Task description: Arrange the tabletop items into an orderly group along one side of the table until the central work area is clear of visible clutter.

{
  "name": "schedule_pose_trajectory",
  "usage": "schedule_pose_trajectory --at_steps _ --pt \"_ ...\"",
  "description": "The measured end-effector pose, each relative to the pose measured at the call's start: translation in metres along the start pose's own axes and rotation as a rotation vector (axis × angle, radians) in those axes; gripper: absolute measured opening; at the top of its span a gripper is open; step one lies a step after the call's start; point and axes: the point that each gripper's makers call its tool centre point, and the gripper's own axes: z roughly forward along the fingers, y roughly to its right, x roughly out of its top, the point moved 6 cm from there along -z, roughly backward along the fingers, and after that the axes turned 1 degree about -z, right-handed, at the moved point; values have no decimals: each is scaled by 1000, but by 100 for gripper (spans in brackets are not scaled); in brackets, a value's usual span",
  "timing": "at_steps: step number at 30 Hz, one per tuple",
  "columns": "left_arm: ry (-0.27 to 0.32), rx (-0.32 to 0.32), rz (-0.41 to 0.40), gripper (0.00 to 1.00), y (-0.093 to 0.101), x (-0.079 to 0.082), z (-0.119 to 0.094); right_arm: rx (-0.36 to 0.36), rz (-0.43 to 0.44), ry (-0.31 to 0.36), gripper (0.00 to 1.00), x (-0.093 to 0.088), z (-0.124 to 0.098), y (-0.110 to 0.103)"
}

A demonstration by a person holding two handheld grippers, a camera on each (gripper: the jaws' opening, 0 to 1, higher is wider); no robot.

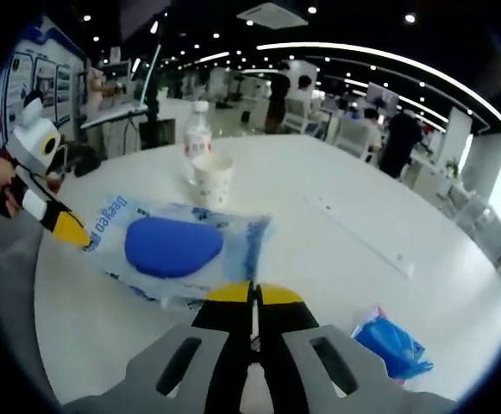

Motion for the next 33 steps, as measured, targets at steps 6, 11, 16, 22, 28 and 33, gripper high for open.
schedule_pose_trajectory --at_steps 6,11,16,22,28,33 --pt "-12 -34 51 0 4 10 0 -42 31 3 1 -3 -18 0" --pt "-14 -59 101 0 10 21 0 -77 57 8 1 -5 -30 0" --pt "-8 -73 159 0 14 34 1 -109 85 13 1 -5 -40 -1" --pt "-13 -86 186 0 15 50 6 -138 116 22 1 -7 -51 -6" --pt "-17 -99 210 0 18 59 13 -151 140 17 1 -10 -59 -10" --pt "-14 -112 218 0 19 64 20 -169 167 13 1 -15 -65 -14"
